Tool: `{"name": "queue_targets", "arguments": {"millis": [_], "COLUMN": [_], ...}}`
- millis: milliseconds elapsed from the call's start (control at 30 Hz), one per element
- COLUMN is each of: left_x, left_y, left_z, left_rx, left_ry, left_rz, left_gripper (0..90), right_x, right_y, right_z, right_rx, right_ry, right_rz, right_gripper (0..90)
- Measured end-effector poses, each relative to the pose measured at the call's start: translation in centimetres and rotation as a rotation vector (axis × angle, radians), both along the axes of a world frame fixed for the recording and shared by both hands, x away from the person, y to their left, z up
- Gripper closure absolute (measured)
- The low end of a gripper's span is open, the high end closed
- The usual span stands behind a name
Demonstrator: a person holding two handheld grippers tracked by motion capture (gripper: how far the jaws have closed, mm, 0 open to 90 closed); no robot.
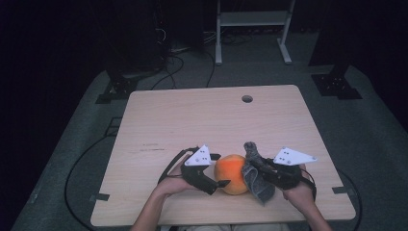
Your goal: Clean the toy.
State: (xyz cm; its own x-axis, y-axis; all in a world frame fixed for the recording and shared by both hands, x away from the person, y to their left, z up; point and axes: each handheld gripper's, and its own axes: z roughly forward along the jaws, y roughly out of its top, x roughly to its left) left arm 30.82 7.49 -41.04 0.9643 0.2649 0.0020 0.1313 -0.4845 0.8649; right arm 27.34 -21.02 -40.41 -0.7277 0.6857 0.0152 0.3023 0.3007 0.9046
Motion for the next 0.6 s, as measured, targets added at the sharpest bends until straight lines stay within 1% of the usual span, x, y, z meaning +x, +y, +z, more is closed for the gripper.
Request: {"name": "queue_targets", "arguments": {"millis": [67, 100, 133, 167, 233, 267, 300, 333, 367, 400, 433, 467, 500, 533, 567, 600], "left_x": [0.2, 0.2, 0.2, 0.1, -0.1, -0.3, -0.4, -0.5, -0.6, -0.8, -1.0, -1.1, -1.1, -1.0, -0.8, -0.8], "left_y": [-0.5, -0.9, -1.3, -1.5, -1.5, -1.4, -1.4, -1.2, -1.0, -0.9, -1.0, -1.3, -1.8, -2.3, -2.6, -2.8], "left_z": [-0.8, -1.3, -1.6, -1.7, -1.5, -1.2, -1.0, -0.7, -0.4, -0.3, -0.3, -0.4, -0.6, -0.8, -1.1, -1.4], "left_rx": [0.004, 0.016, 0.015, -0.001, -0.019, -0.031, -0.039, -0.048, -0.059, -0.065, -0.06, -0.034, 0.01, 0.043, 0.043, 0.029], "left_ry": [0.023, 0.018, 0.009, 0.004, 0.009, 0.02, 0.026, 0.035, 0.051, 0.054, 0.022, -0.004, -0.024, -0.032, -0.02, -0.014], "left_rz": [-0.004, -0.001, 0.006, 0.02, 0.031, 0.017, -0.002, -0.034, -0.076, -0.12, -0.119, -0.076, -0.032, 0.002, 0.01, 0.01], "left_gripper": [10.5, 10.5, 10.1, 10.9, 18.8, 22.5, 24.0, 24.9, 26.3, 26.3, 26.1, 22.6, 18.1, 13.5, 9.5, 8.5], "right_x": [0.1, 0.1, 0.1, 0.1, 0.0, 0.1, 0.1, 0.2, 0.2, 0.3, 0.5, 0.7, 0.8, 0.9, 0.9, 0.9], "right_y": [-0.2, -0.3, -0.3, -0.3, -0.3, -0.4, -0.5, -0.6, -0.6, -0.6, -0.7, -0.9, -1.1, -1.2, -1.1, -1.1], "right_z": [0.0, -0.1, -0.1, -0.1, 0.0, 0.1, 0.3, 0.4, 0.4, 0.4, 0.2, -0.1, -0.3, -0.4, -0.5, -0.5], "right_rx": [-0.002, 0.001, 0.003, -0.004, -0.012, -0.005, 0.01, 0.011, 0.003, -0.006, -0.004, 0.007, 0.021, 0.03, 0.034, 0.029], "right_ry": [0.0, 0.003, 0.005, 0.0, -0.012, -0.011, -0.011, -0.013, -0.016, -0.02, -0.011, -0.002, 0.013, 0.021, 0.023, 0.018], "right_rz": [-0.008, -0.011, -0.015, -0.024, -0.042, -0.046, -0.05, -0.05, -0.059, -0.071, -0.077, -0.078, -0.08, -0.08, -0.075, -0.073], "right_gripper": [72.9, 72.9, 72.9, 72.9, 73.1, 73.1, 73.1, 73.0, 73.1, 73.1, 73.1, 73.2, 73.2, 73.2, 73.2, 73.2]}}
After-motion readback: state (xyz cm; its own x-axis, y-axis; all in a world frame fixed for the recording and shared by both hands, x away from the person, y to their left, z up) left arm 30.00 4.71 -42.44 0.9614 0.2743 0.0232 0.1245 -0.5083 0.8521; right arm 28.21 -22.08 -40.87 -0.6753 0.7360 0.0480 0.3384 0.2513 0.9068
